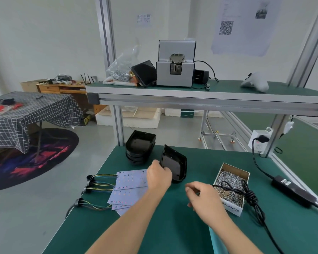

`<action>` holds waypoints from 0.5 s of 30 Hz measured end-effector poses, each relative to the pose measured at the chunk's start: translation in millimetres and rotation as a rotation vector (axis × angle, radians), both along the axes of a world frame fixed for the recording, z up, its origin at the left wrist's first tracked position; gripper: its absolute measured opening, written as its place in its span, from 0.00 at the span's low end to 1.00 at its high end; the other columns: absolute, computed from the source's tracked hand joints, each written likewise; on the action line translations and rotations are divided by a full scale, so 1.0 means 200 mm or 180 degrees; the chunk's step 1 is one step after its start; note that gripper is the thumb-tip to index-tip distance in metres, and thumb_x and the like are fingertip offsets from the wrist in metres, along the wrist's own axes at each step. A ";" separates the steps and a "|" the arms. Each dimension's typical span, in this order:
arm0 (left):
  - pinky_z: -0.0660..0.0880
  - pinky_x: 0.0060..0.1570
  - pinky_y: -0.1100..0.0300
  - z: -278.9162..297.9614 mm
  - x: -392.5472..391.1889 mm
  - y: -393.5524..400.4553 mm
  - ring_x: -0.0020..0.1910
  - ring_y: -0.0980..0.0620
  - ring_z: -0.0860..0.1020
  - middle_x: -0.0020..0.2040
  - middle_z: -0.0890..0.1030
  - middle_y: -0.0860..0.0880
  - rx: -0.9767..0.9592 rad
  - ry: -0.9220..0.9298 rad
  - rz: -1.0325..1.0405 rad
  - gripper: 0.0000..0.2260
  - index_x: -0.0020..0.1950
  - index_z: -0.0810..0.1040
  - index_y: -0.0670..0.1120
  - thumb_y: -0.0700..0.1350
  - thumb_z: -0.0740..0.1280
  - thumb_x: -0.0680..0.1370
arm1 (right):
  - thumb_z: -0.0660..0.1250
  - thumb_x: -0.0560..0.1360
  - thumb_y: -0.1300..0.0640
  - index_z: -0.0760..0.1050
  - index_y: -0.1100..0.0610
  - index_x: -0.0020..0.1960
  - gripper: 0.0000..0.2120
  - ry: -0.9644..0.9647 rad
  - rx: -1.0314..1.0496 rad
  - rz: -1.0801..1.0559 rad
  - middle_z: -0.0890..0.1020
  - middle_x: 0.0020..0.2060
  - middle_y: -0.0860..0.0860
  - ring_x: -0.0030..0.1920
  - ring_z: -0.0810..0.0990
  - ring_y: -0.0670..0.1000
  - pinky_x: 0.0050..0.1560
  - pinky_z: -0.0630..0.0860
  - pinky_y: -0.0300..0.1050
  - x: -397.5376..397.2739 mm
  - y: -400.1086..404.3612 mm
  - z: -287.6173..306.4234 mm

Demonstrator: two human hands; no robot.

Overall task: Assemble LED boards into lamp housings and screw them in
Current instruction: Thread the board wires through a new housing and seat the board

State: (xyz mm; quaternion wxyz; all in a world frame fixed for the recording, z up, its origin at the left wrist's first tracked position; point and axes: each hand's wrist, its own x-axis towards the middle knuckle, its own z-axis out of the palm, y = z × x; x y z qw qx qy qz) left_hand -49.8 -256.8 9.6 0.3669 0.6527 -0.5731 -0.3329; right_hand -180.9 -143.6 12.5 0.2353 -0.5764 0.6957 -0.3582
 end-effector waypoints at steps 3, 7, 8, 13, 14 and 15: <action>0.82 0.37 0.54 -0.01 0.04 0.09 0.31 0.49 0.85 0.34 0.85 0.42 0.0205 0.0483 0.0026 0.06 0.49 0.72 0.49 0.39 0.59 0.78 | 0.66 0.83 0.53 0.81 0.46 0.53 0.06 -0.0092 0.0029 -0.0075 0.84 0.42 0.43 0.33 0.85 0.44 0.38 0.81 0.44 0.01 0.01 0.00; 0.77 0.33 0.58 -0.05 0.09 0.26 0.26 0.51 0.82 0.29 0.84 0.46 0.0294 0.1111 0.0005 0.09 0.54 0.74 0.50 0.38 0.61 0.79 | 0.63 0.83 0.44 0.72 0.54 0.74 0.23 -0.0277 0.0126 -0.0443 0.81 0.61 0.48 0.52 0.86 0.51 0.56 0.82 0.54 0.03 0.04 0.02; 0.79 0.35 0.56 -0.07 0.10 0.31 0.27 0.50 0.82 0.30 0.84 0.47 0.0284 0.1205 -0.0053 0.09 0.54 0.74 0.52 0.38 0.61 0.79 | 0.62 0.83 0.42 0.69 0.55 0.76 0.27 -0.0311 0.0222 -0.0491 0.80 0.64 0.50 0.57 0.85 0.54 0.61 0.80 0.57 0.03 0.05 0.03; 0.79 0.36 0.52 -0.17 0.25 0.63 0.29 0.42 0.83 0.38 0.85 0.52 0.0369 0.1475 -0.0241 0.08 0.56 0.75 0.51 0.39 0.63 0.81 | 0.61 0.82 0.43 0.77 0.55 0.59 0.17 0.0203 0.0561 -0.0413 0.82 0.47 0.50 0.46 0.83 0.54 0.53 0.80 0.53 0.11 0.15 0.07; 0.79 0.35 0.53 -0.18 0.28 0.69 0.29 0.41 0.83 0.38 0.85 0.52 0.0407 0.1421 -0.0276 0.07 0.56 0.75 0.50 0.40 0.64 0.81 | 0.61 0.82 0.46 0.75 0.55 0.50 0.12 0.0371 0.0615 -0.0371 0.79 0.42 0.50 0.45 0.81 0.55 0.51 0.79 0.51 0.13 0.18 0.06; 0.78 0.34 0.54 -0.19 0.31 0.75 0.29 0.40 0.83 0.38 0.86 0.51 0.0450 0.1330 -0.0321 0.05 0.56 0.74 0.49 0.41 0.65 0.81 | 0.61 0.82 0.49 0.70 0.54 0.44 0.12 0.0501 0.0711 -0.0334 0.76 0.39 0.49 0.43 0.78 0.55 0.48 0.77 0.49 0.14 0.21 0.05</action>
